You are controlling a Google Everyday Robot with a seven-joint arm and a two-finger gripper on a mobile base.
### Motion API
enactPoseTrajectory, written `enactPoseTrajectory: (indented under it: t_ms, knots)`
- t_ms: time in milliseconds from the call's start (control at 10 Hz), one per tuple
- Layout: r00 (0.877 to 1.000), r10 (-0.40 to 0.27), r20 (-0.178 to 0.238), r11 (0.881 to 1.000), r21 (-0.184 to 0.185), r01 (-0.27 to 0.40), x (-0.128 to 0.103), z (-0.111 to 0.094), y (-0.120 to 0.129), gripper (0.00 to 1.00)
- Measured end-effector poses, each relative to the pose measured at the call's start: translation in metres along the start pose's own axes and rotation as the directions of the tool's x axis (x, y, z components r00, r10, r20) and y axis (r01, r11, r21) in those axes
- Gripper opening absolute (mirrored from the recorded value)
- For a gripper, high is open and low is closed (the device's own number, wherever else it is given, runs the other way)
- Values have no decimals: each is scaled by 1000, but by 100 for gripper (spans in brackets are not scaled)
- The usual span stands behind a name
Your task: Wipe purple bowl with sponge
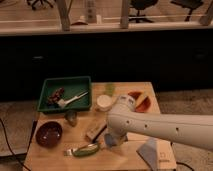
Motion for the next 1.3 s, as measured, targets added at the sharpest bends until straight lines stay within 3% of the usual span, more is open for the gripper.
enactPoseTrajectory:
  t_ms: [800, 1300]
  knots:
    - [1000, 0, -22, 1000, 20, 0, -12, -16, -27, 0]
    - [999, -42, -31, 999, 23, 43, -50, -20, -46, 0]
